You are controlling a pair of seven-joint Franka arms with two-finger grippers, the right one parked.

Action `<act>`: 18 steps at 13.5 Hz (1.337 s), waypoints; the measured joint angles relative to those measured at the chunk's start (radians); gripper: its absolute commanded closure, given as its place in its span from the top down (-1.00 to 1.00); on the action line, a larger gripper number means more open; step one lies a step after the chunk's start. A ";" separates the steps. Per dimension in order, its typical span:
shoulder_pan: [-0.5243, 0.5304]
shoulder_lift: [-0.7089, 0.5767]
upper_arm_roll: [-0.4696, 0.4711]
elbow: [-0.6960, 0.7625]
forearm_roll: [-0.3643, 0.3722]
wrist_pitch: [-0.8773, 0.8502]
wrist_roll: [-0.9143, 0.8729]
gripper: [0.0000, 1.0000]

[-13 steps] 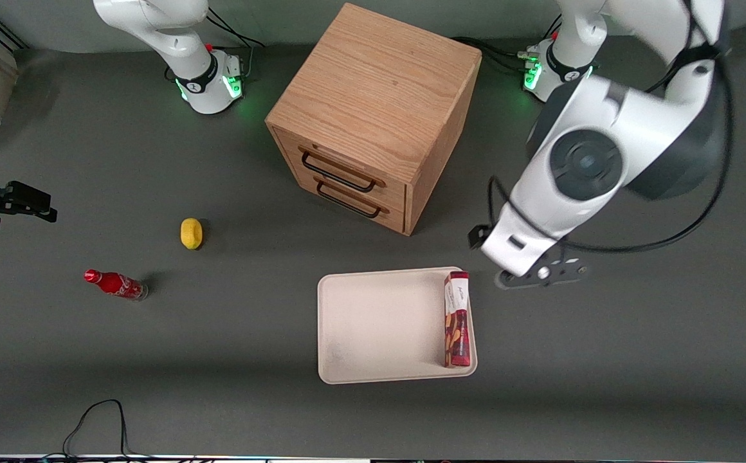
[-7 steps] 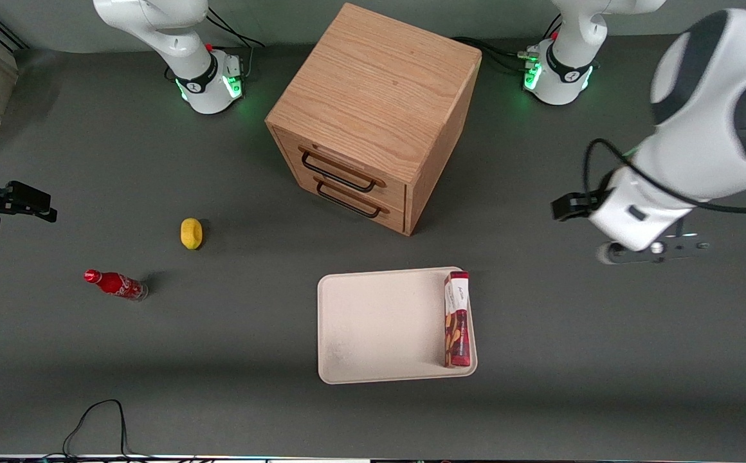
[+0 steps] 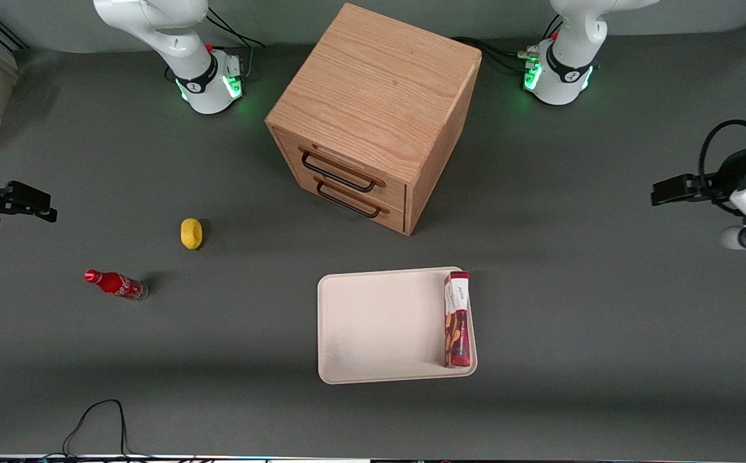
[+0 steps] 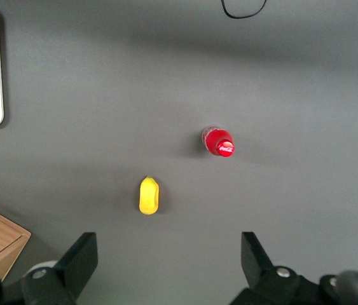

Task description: Place red cookie box on tray

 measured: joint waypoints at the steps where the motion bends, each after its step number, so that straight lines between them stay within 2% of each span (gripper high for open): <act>1: 0.015 -0.013 0.000 -0.026 -0.002 0.019 0.011 1.00; 5: 0.000 -0.080 0.029 -0.177 -0.017 0.176 0.014 1.00; 8: -0.155 -0.175 0.205 -0.325 -0.034 0.269 0.015 1.00; 10: -0.187 -0.212 0.247 -0.351 -0.034 0.266 0.016 1.00; 14: -0.189 -0.237 0.236 -0.343 -0.034 0.241 0.017 1.00; 18: -0.137 -0.238 0.152 -0.336 -0.018 0.241 0.015 1.00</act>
